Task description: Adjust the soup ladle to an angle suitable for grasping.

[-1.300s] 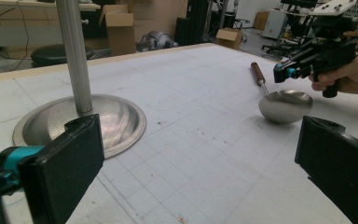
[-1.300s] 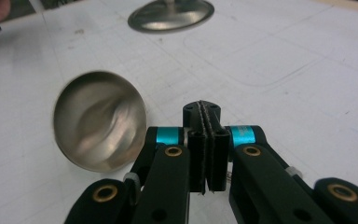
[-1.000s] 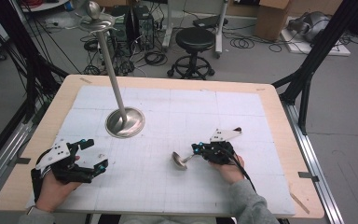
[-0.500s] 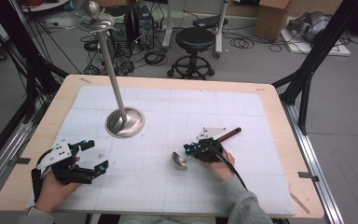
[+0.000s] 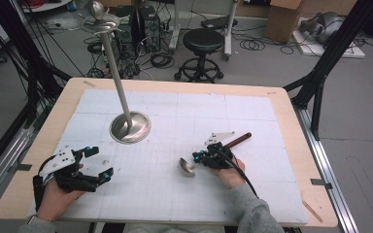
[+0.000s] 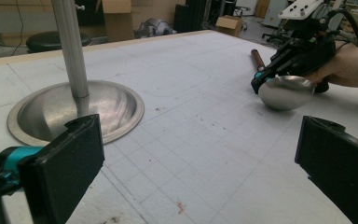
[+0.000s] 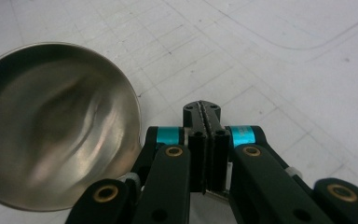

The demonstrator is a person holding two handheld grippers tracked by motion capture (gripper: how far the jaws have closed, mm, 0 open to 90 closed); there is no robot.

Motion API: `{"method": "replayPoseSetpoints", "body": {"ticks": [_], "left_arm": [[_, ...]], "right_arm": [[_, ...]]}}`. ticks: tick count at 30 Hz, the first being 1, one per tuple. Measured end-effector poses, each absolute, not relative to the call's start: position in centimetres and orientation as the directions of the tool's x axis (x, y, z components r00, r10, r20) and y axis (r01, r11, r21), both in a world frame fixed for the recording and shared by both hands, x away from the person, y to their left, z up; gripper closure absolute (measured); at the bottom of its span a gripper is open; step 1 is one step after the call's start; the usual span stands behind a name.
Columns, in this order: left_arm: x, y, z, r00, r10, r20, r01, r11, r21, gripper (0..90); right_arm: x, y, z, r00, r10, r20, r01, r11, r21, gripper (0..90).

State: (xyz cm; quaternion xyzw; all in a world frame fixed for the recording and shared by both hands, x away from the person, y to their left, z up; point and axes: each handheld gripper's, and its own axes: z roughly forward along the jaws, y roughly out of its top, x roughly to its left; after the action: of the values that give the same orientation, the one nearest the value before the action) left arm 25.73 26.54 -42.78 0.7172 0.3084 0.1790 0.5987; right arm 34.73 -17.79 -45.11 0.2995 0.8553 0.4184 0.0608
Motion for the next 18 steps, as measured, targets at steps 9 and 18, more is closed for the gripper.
{"method": "replayPoseSetpoints", "body": {"ticks": [9,18], "left_arm": [[25.9,26.4,-42.8,0.748,0.654,-0.111,0.226,-0.094,0.969,1.7],[25.9,26.4,-42.7,0.748,0.654,-0.114,0.225,-0.089,0.970,1.7]], "right_arm": [[34.5,-18.6,-44.9,-0.786,0.583,0.208,0.523,0.445,0.727,89.9],[33.5,-19.5,-44.7,-0.803,0.570,0.173,0.500,0.488,0.715,89.9]]}}
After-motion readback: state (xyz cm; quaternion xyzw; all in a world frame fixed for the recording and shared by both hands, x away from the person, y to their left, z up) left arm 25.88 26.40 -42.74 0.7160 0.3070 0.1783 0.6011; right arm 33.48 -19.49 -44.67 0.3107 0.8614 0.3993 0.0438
